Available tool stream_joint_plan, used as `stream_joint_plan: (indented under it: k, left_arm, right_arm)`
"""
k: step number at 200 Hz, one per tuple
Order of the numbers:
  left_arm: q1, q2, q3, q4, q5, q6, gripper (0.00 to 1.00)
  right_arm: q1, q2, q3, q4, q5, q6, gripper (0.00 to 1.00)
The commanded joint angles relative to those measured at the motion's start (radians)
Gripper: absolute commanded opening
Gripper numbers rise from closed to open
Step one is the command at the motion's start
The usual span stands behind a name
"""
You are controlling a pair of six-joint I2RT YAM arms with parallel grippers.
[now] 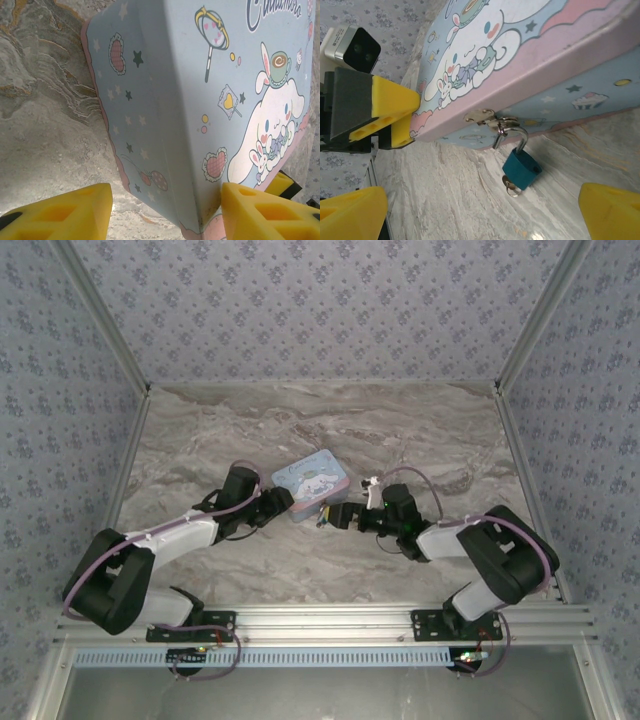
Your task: Unlock a padlock with a key
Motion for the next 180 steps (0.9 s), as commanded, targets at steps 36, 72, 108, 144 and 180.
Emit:
stream_joint_plan:
  k: [36,72,108,144,180]
  left_arm:
    - [-0.01,0.001,-0.022,-0.098,-0.022,0.004,0.58]
    - [-0.011,-0.001,-0.031,-0.09,-0.031,-0.003,0.58]
    - [-0.011,0.0,-0.034,-0.084,-0.032,-0.005,0.57]
    - [-0.011,-0.001,-0.034,-0.084,-0.032,-0.006,0.57]
    - [-0.011,-0.006,-0.034,-0.086,-0.033,-0.006,0.57]
  right_arm:
    - [0.021,0.15,0.074,0.149,-0.011,0.012,0.93]
    - [0.022,0.218,0.097,0.187,-0.028,0.029,0.89]
    - [0.026,0.263,0.107,0.23,-0.054,0.054,0.83]
    - [0.029,0.288,0.107,0.263,-0.075,0.066,0.76]
    - [0.029,0.308,0.105,0.286,-0.1,0.074,0.67]
